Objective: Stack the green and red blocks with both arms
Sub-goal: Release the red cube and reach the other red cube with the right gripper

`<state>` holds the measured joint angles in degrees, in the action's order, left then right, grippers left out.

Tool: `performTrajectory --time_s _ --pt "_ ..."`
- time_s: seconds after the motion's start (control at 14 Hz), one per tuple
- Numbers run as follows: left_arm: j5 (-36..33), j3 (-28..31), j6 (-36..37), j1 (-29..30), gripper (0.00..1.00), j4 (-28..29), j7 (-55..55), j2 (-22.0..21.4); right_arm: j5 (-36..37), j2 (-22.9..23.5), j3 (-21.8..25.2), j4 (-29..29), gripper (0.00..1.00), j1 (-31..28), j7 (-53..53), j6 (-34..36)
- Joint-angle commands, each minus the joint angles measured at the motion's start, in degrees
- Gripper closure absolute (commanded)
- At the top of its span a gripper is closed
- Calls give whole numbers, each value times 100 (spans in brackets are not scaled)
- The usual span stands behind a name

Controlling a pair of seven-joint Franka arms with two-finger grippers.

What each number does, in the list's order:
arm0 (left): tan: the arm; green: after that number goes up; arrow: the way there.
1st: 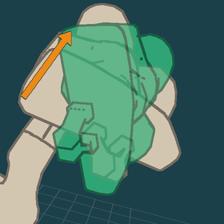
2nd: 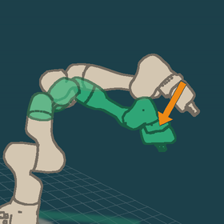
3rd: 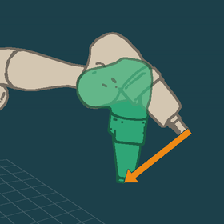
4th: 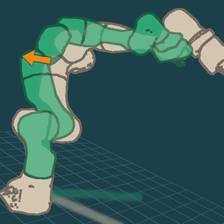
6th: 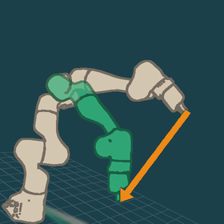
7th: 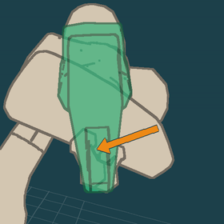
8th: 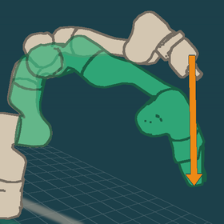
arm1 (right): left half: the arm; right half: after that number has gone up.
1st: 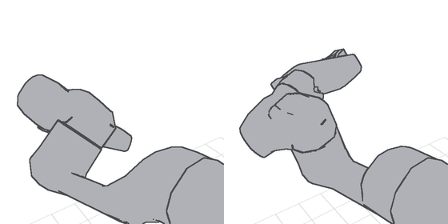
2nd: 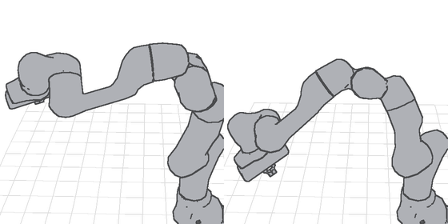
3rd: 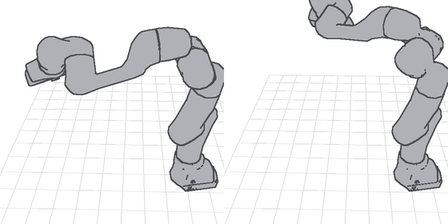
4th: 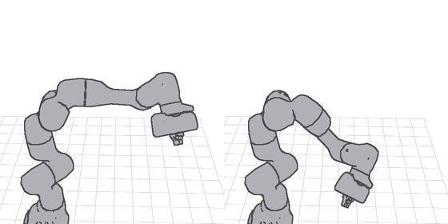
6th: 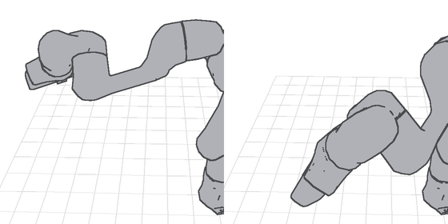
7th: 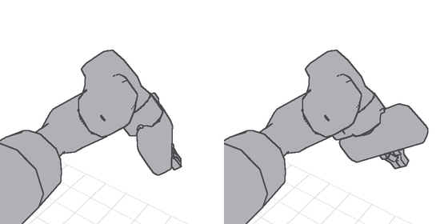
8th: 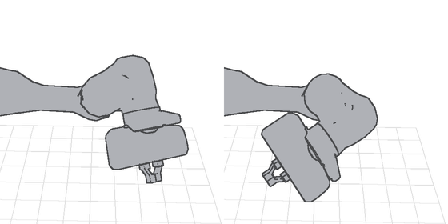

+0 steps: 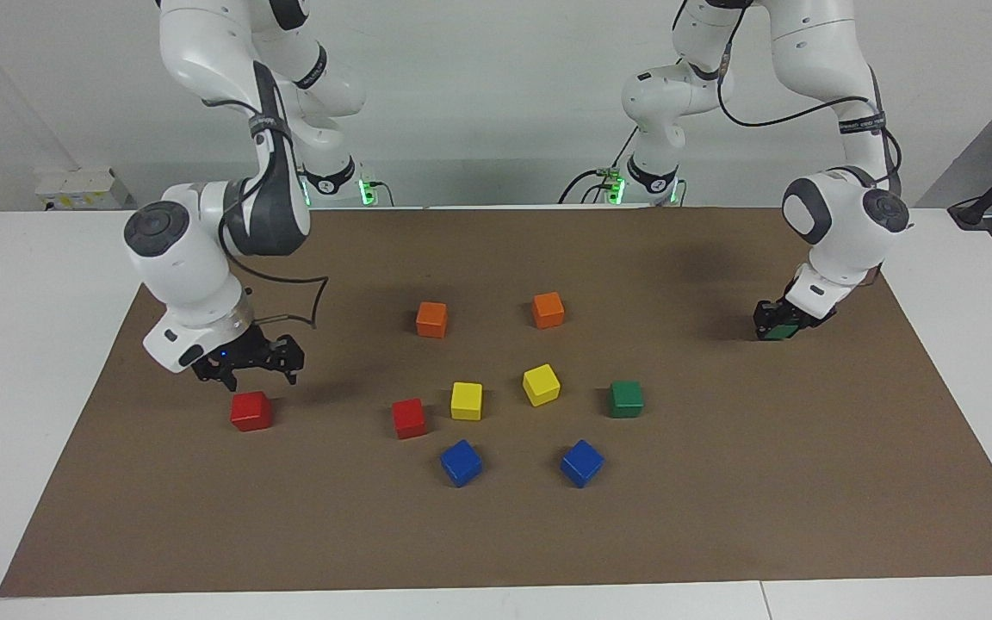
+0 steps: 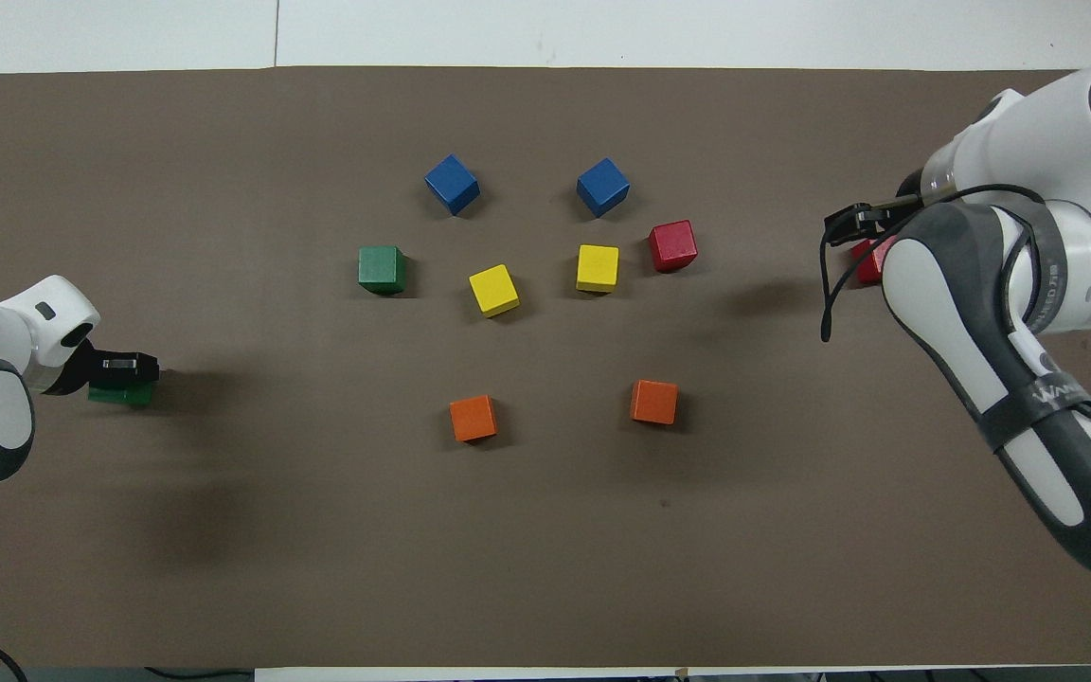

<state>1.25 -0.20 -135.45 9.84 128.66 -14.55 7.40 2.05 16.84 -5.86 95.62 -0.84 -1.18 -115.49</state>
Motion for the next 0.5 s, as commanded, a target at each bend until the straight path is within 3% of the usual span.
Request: performTrajectory --time_s 0.0,0.07,0.14,0.21,0.43 --pt "69 -33 -227 71 25 177 -127 -98 314 302 -21 -623 0 583 -1038 282" --pt "69 -33 -236 71 23 186 -119 -98 323 302 -21 -615 0 872 -1434 273" --pt "69 -41 -236 71 7 177 -119 -98 358 302 -21 -589 1 1093 -1812 264" --pt "69 -41 -236 62 0 177 -110 -90 410 329 -21 -588 1 1312 -2138 177" --pt "60 -41 -35 36 0 -76 -118 -72 534 670 -21 -676 1 1411 -2229 -78"
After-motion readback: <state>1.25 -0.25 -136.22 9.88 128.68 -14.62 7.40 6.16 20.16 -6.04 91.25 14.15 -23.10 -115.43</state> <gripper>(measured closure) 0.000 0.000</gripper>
